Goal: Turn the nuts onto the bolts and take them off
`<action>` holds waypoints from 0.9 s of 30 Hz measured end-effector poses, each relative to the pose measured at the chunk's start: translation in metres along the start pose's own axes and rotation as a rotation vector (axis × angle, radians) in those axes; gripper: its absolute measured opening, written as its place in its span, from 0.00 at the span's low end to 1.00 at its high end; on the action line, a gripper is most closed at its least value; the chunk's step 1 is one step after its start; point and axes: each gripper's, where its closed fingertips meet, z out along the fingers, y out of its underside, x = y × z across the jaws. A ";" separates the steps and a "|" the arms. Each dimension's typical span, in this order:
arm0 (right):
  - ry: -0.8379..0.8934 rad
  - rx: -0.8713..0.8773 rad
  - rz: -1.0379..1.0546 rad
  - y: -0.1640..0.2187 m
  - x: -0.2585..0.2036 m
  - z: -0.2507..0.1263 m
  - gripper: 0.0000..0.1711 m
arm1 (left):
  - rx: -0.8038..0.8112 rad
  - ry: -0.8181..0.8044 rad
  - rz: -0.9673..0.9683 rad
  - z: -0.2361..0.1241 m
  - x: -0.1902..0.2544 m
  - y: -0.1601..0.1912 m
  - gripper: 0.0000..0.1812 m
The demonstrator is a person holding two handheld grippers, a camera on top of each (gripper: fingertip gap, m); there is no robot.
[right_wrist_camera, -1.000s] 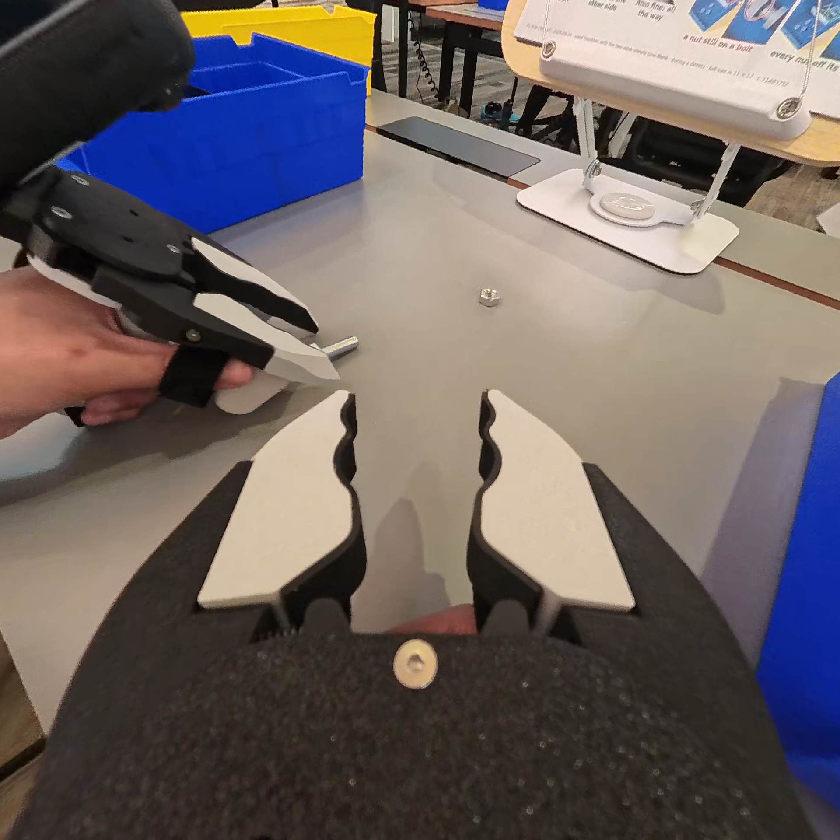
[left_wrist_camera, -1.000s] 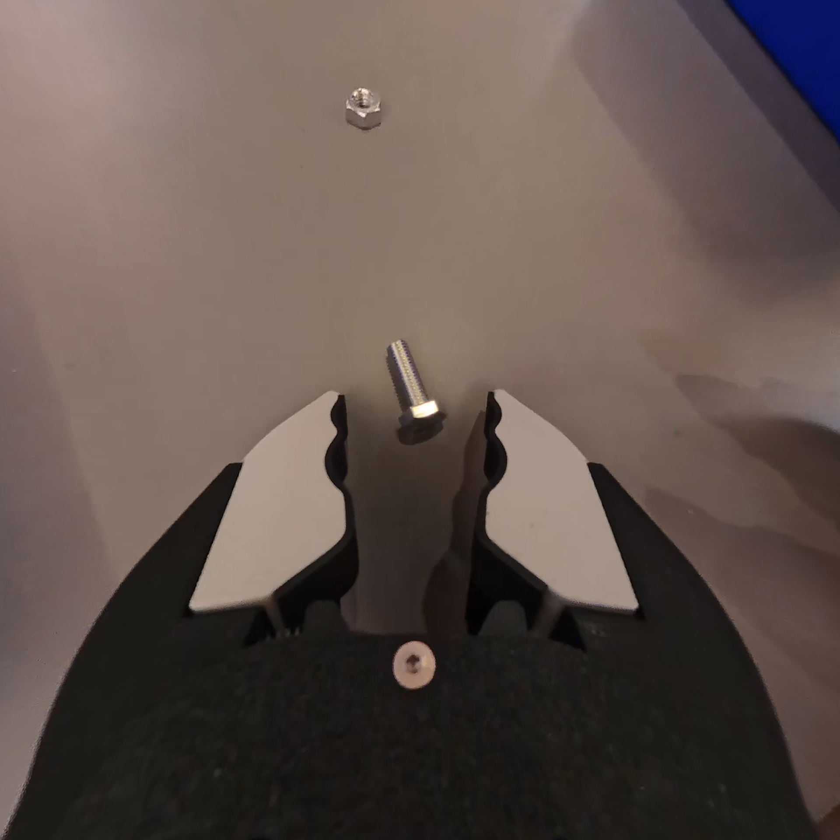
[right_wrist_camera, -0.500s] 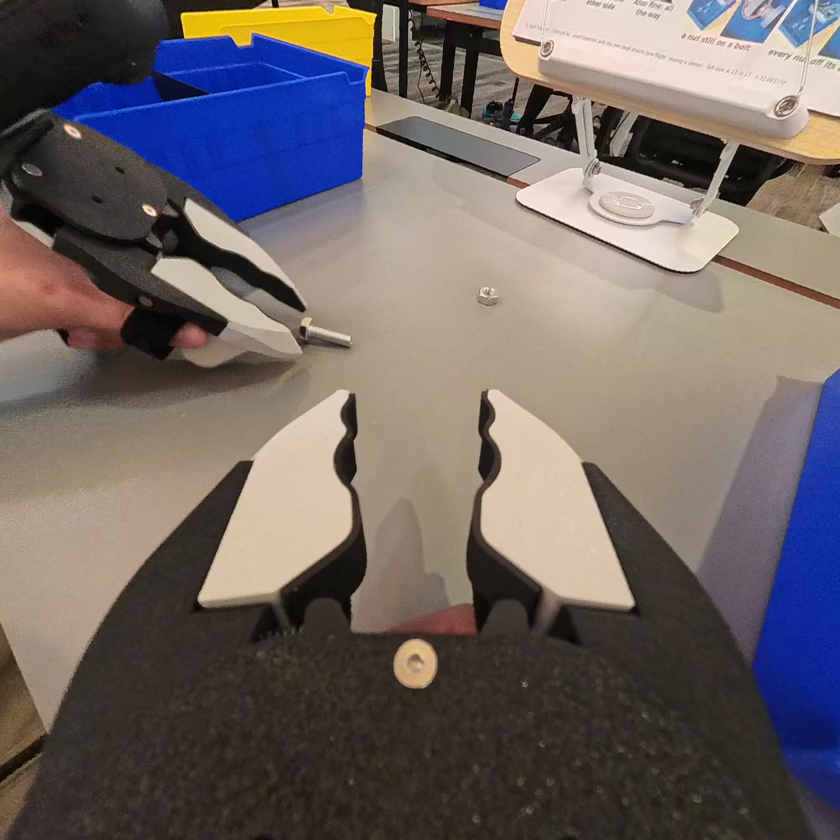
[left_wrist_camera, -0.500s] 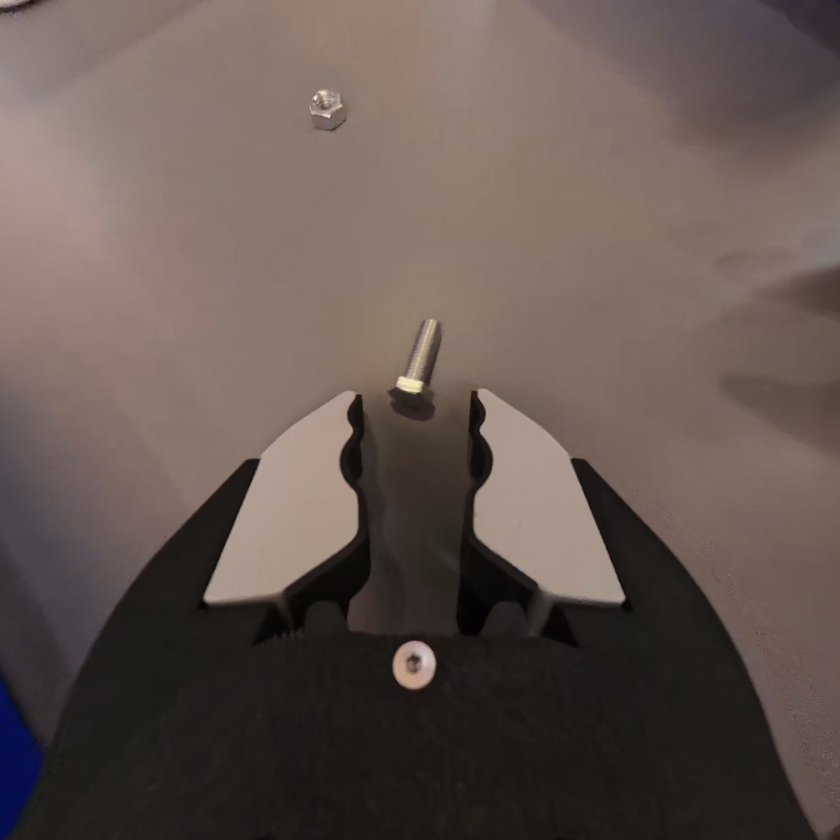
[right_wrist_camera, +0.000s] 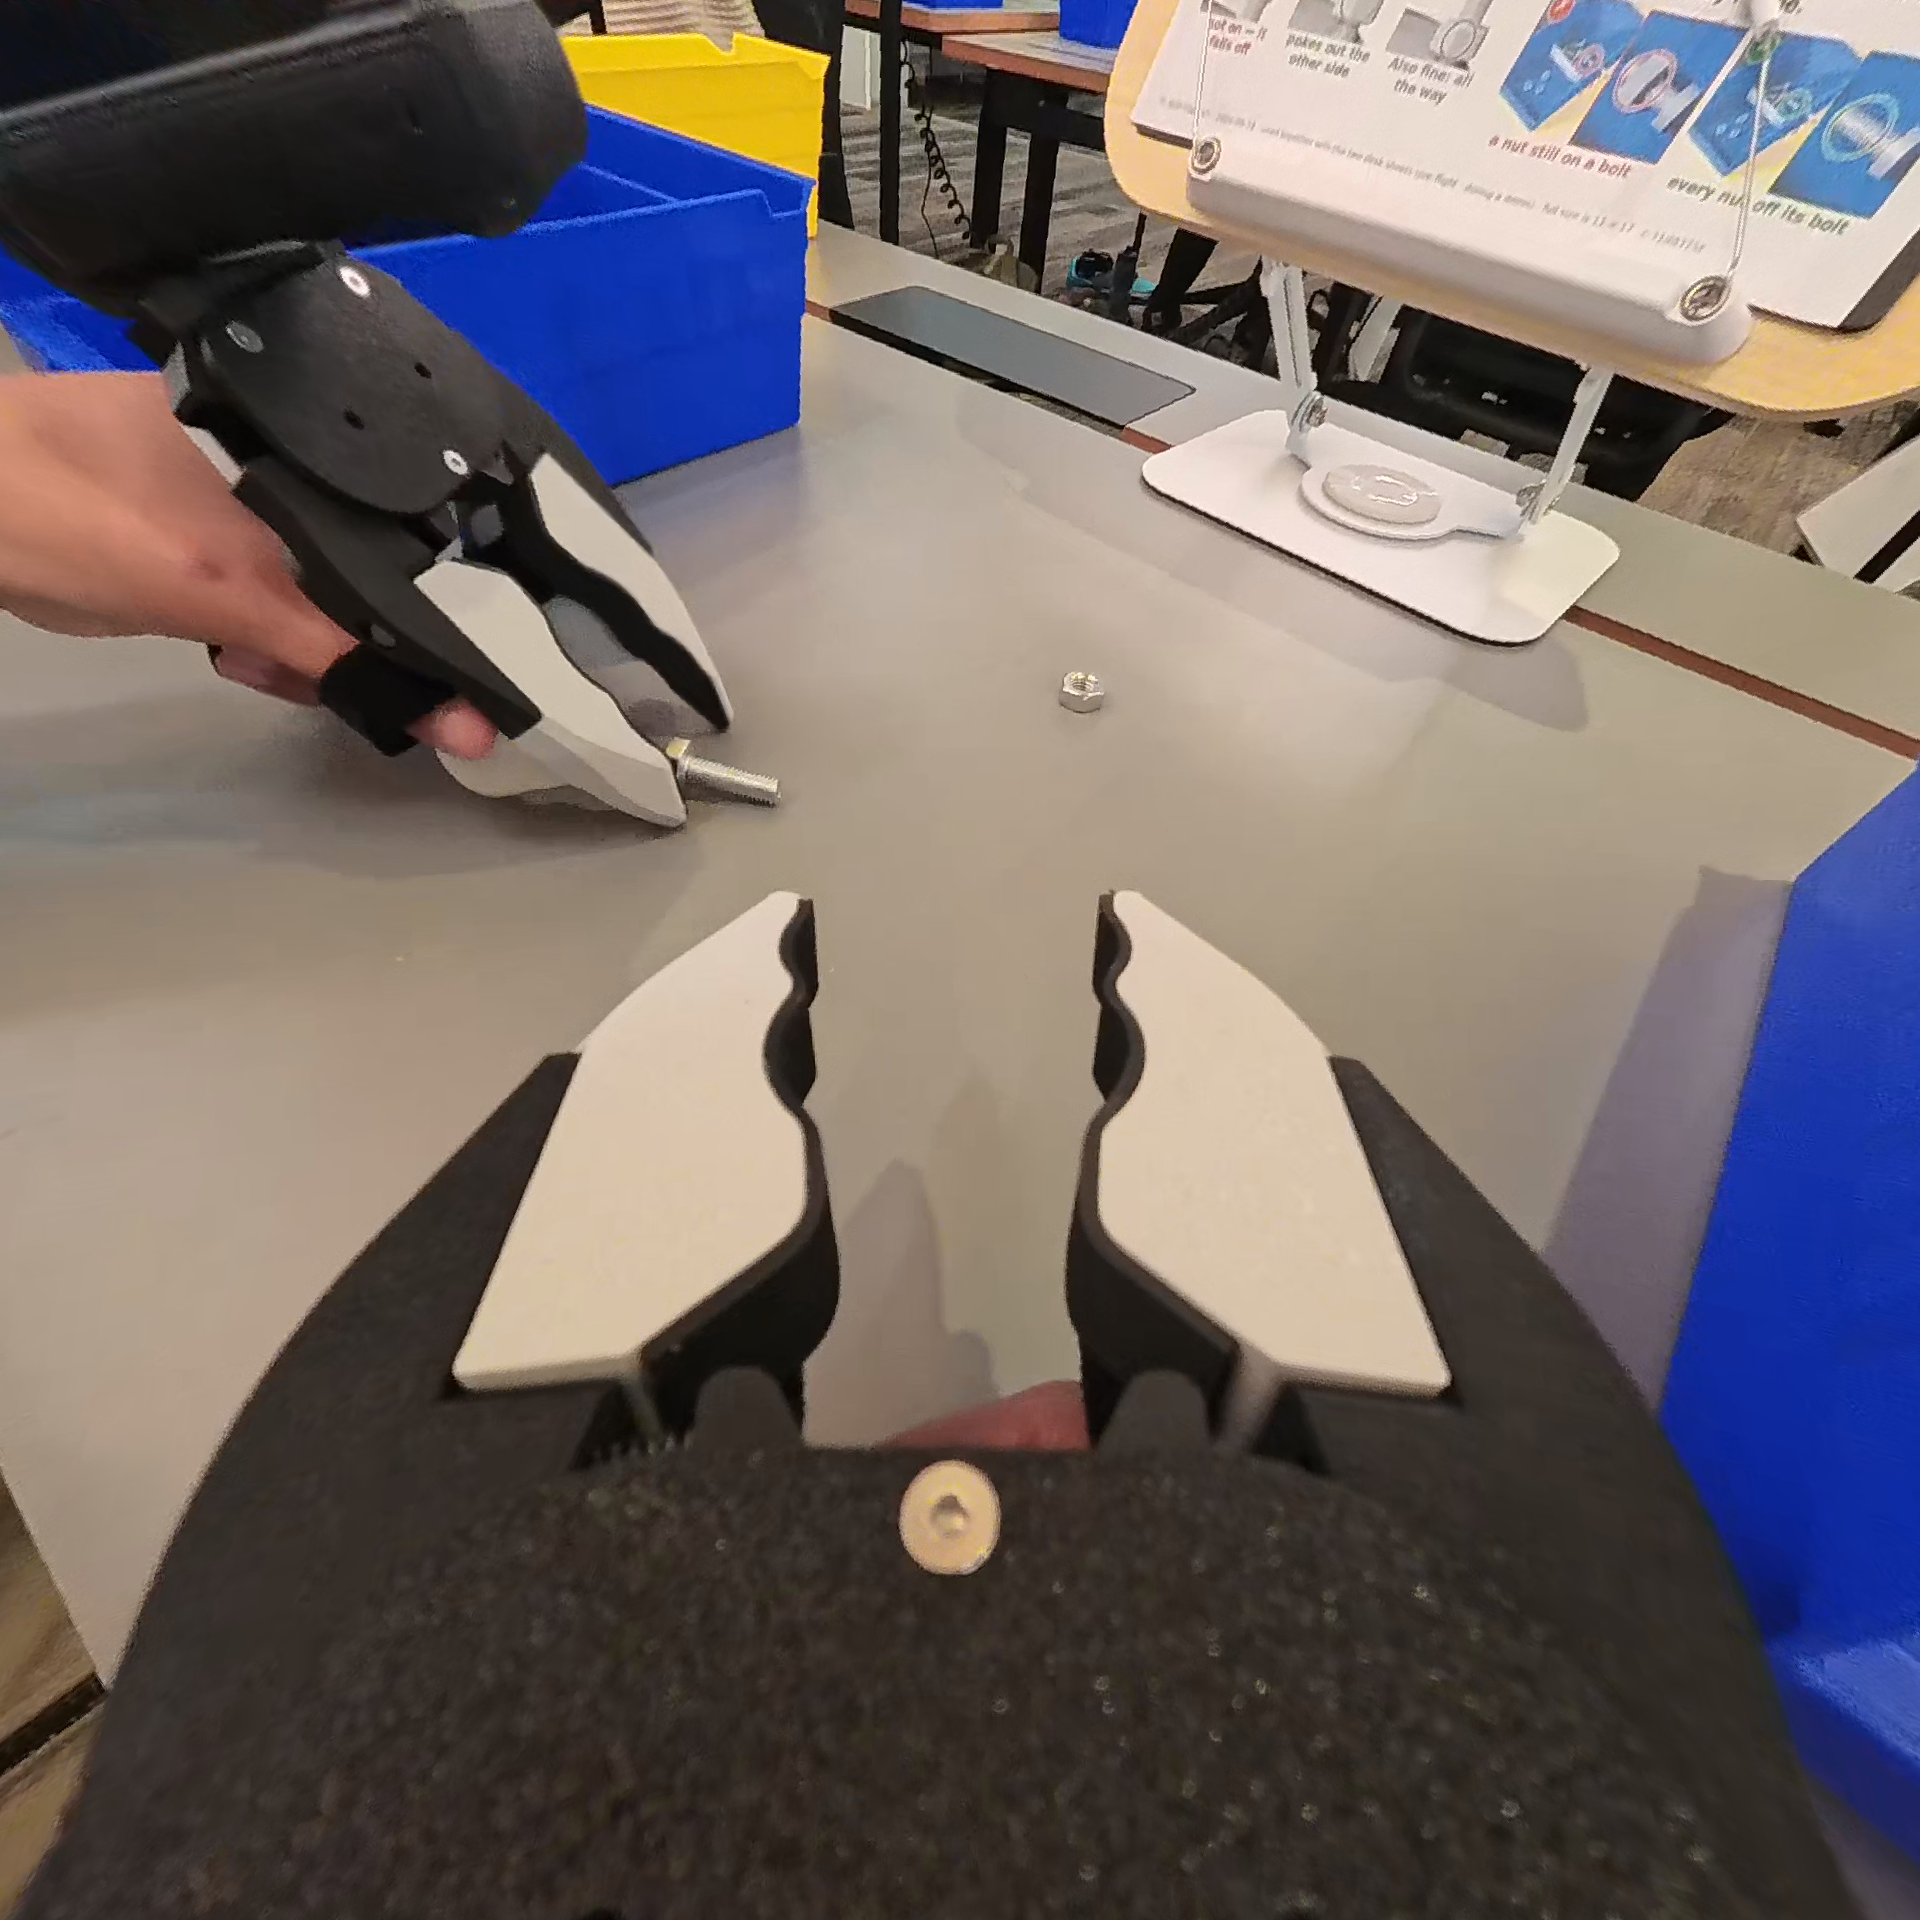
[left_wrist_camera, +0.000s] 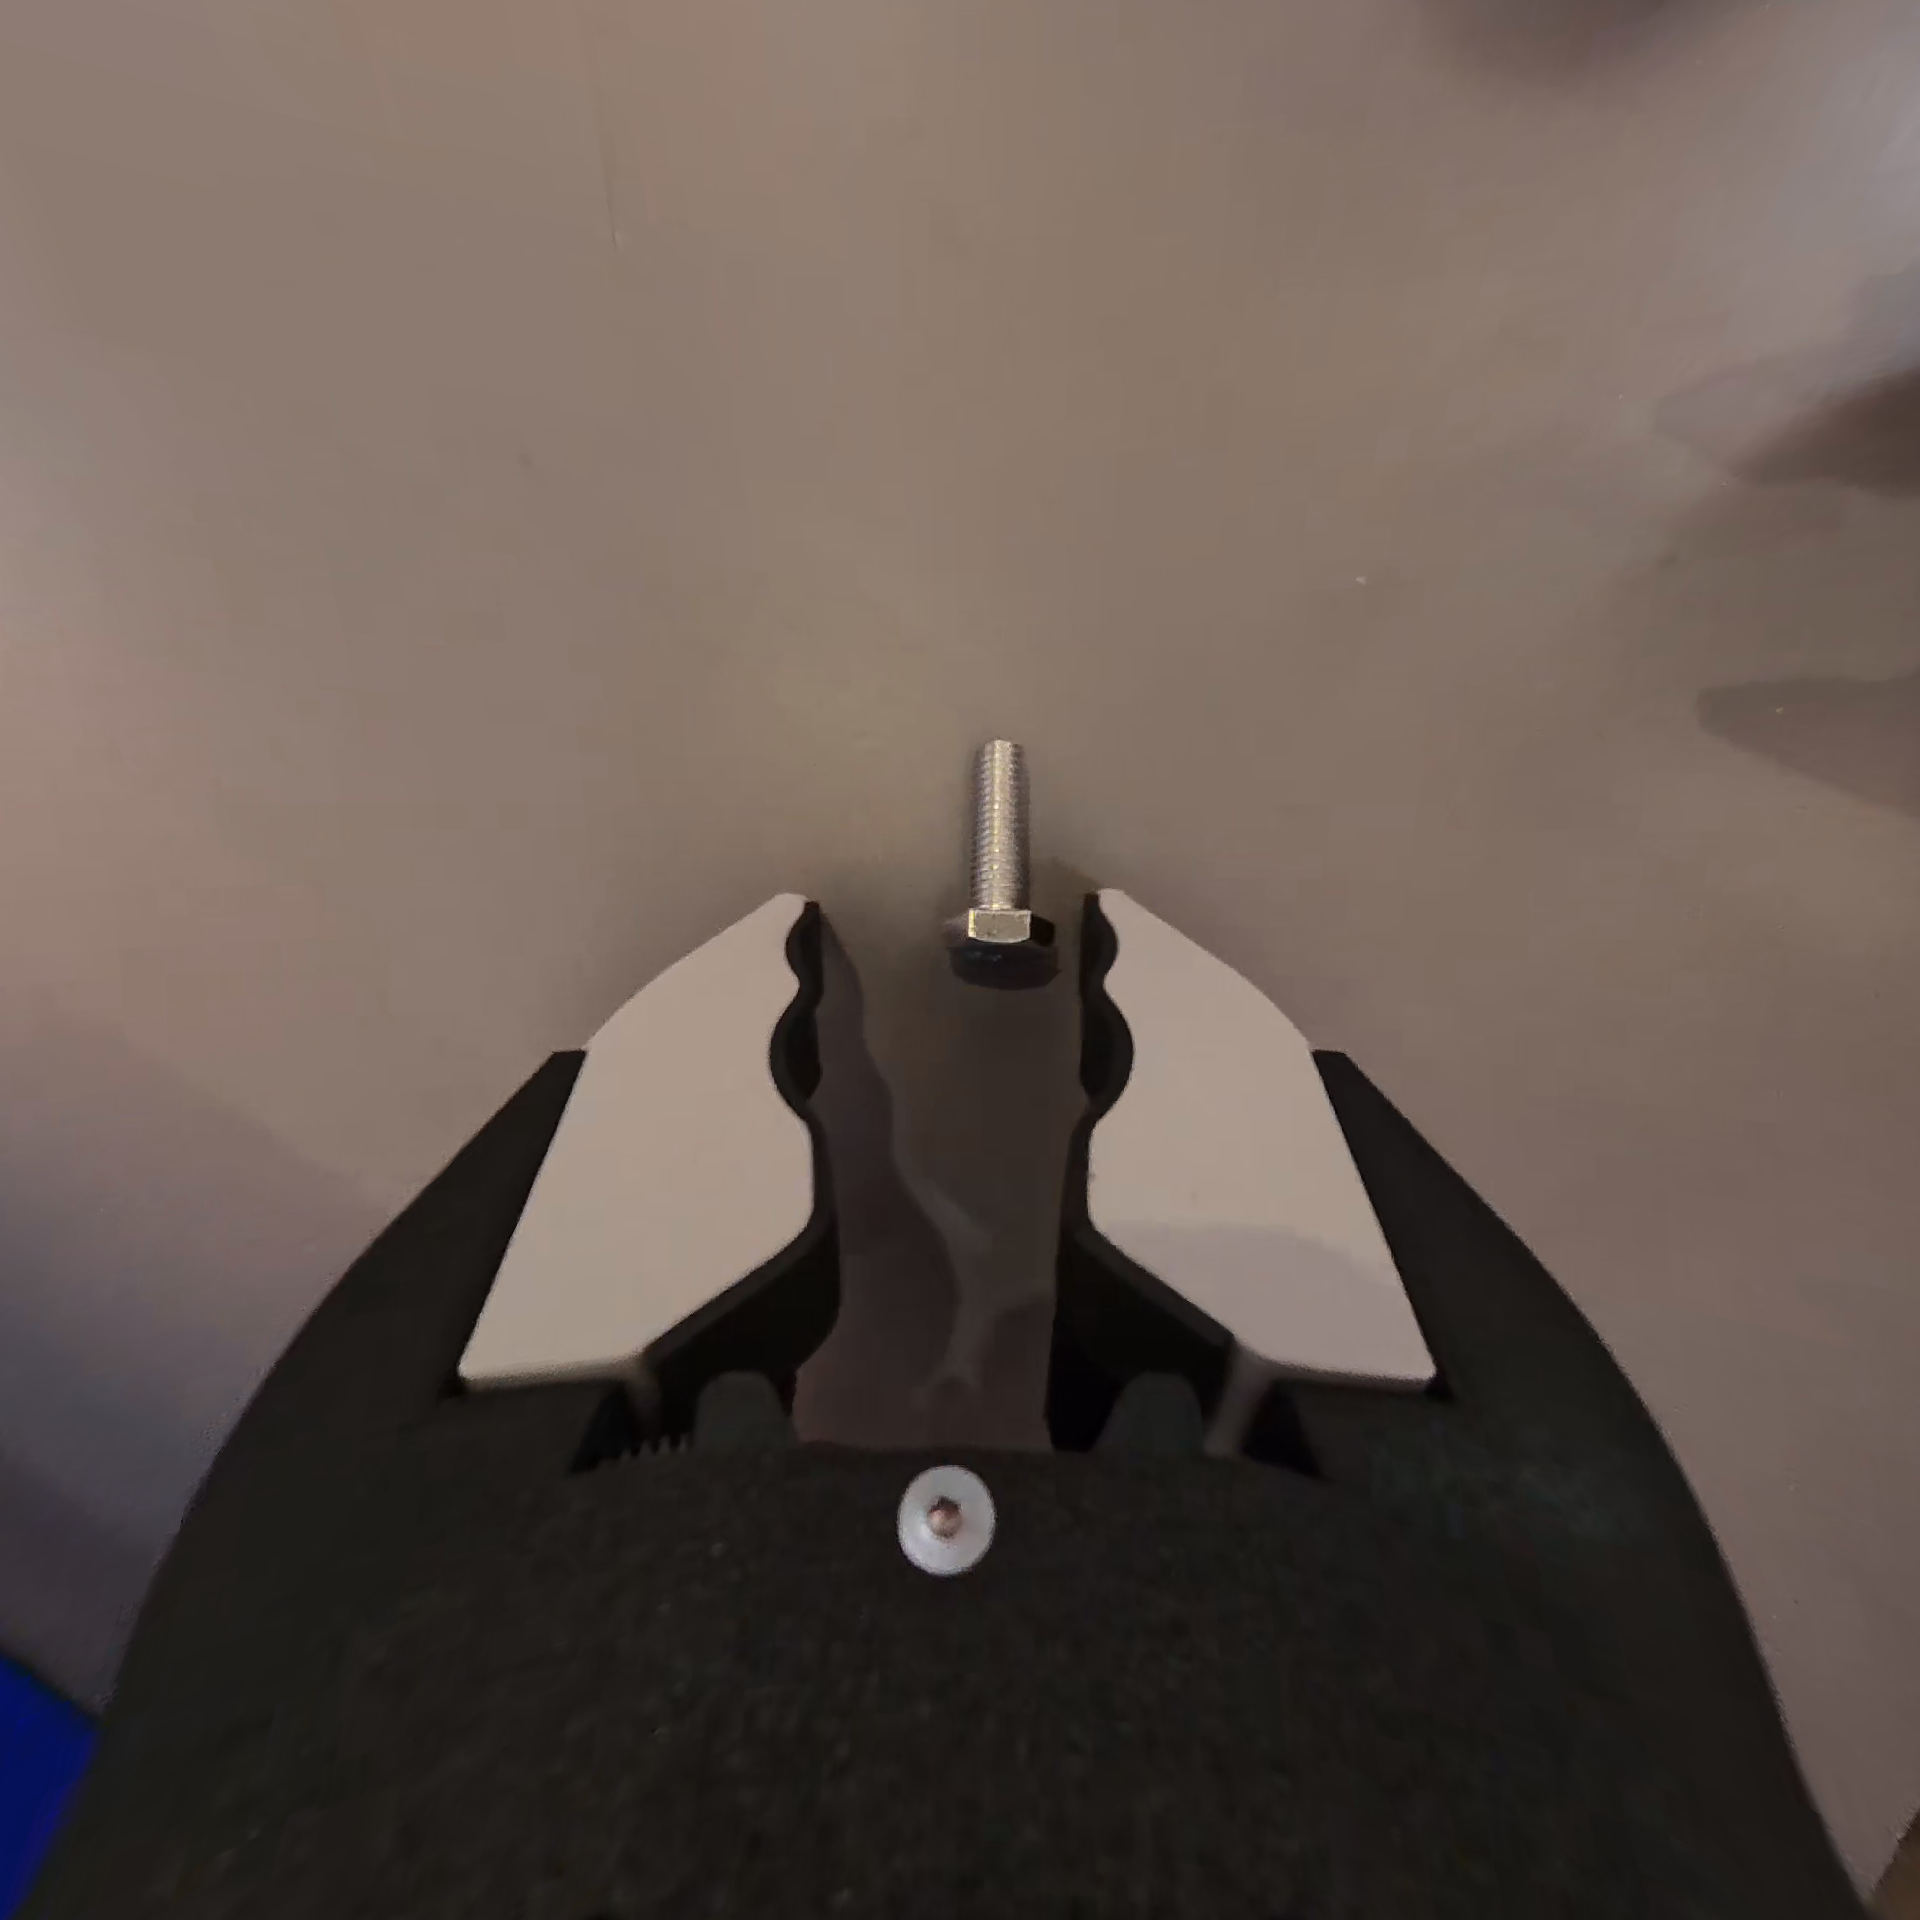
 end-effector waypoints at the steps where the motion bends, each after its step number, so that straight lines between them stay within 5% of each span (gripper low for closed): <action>1: 0.000 0.001 0.001 0.000 0.000 0.000 0.30 | 0.006 0.003 -0.005 0.000 0.001 0.000 0.26; 4: -0.001 0.002 0.004 0.000 0.001 0.000 0.30 | 0.018 0.002 0.003 0.000 0.001 0.001 0.24; 6: -0.003 -0.001 0.004 0.001 0.000 0.000 0.30 | 0.032 0.009 0.035 0.000 0.003 0.001 0.11; 14: -0.008 -0.009 0.006 0.004 -0.002 0.002 0.30 | 0.076 0.004 0.174 -0.001 0.014 -0.003 0.11; 20: -0.176 -0.001 0.003 -0.001 -0.026 0.006 0.24 | 0.539 0.155 0.167 -0.057 0.070 -0.065 0.11; 27: -0.473 0.234 0.089 -0.052 -0.071 -0.008 0.19 | 0.776 0.387 0.053 -0.089 0.106 -0.087 0.11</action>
